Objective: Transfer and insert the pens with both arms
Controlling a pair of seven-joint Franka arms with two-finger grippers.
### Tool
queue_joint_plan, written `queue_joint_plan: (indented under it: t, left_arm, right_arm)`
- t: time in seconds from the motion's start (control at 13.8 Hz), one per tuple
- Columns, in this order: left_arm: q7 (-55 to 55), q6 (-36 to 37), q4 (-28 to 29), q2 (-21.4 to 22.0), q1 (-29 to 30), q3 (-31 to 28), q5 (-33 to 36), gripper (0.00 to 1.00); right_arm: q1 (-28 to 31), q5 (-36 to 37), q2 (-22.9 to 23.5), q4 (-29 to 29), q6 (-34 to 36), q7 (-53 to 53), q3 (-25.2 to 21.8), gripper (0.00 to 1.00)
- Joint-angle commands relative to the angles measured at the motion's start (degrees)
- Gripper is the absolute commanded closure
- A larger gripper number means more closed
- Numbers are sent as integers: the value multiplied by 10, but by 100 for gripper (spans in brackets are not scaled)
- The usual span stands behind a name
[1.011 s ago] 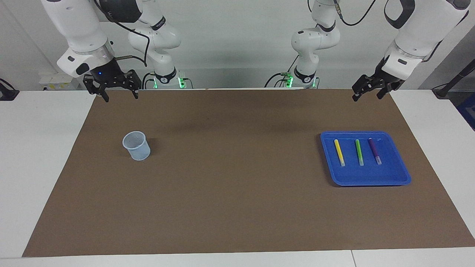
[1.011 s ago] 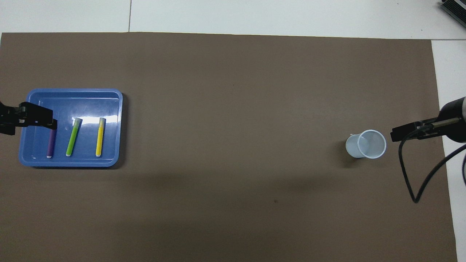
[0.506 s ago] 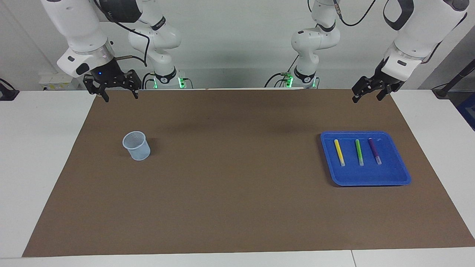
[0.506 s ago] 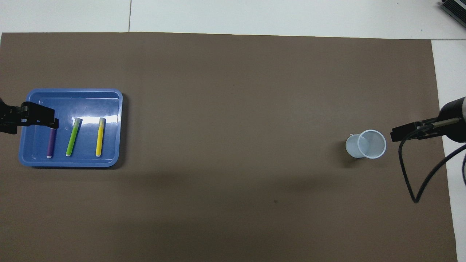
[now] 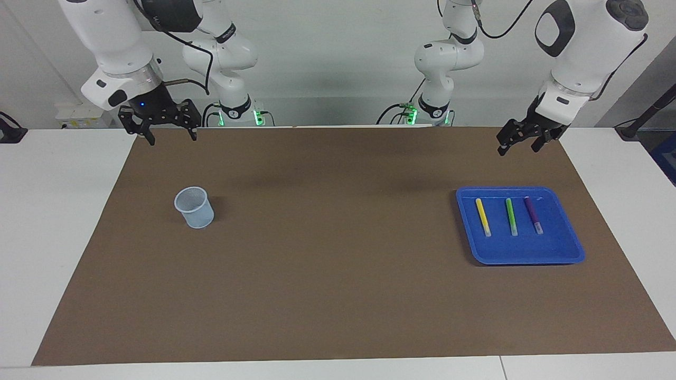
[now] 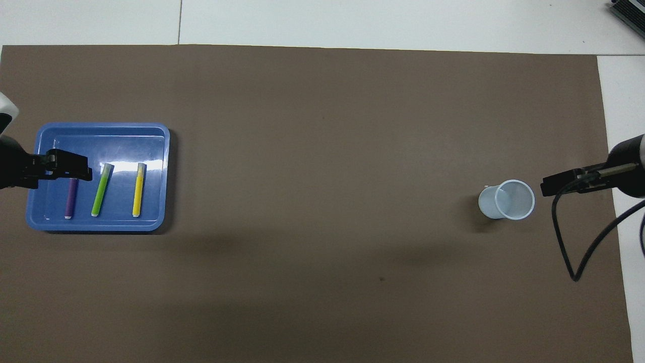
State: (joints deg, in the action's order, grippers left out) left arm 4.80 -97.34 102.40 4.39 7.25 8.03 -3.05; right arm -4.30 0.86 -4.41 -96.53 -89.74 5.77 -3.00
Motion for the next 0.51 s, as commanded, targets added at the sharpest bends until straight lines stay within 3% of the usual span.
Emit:
queue_joint_plan:
  t: [0.0,0.43]
  left_arm:
    - [2,-34,47,25,7,-1,-7,0]
    - [4,-33,45,25,6,-1,-7,0]
  right_arm:
    - [-2,-12,-10,-9,1,-2,-5,0]
    - [-2,-12,-10,-9,1,-2,-5,0]
